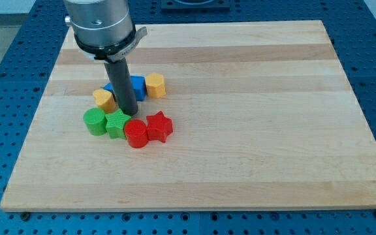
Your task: Touch the bottom of green circle
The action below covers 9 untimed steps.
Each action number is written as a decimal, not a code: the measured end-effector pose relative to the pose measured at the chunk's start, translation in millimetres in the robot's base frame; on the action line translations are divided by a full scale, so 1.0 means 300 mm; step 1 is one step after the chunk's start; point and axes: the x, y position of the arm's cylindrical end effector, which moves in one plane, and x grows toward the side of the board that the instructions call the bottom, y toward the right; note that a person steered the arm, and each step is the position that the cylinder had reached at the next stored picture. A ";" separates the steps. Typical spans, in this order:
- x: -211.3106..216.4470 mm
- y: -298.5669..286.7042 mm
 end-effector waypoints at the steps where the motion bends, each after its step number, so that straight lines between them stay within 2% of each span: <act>1: -0.004 0.004; 3: -0.017 0.180; 4: -0.007 0.370; 5: 0.159 0.613; 6: 0.427 0.634; 7: 0.570 0.490; 9: 0.501 -0.123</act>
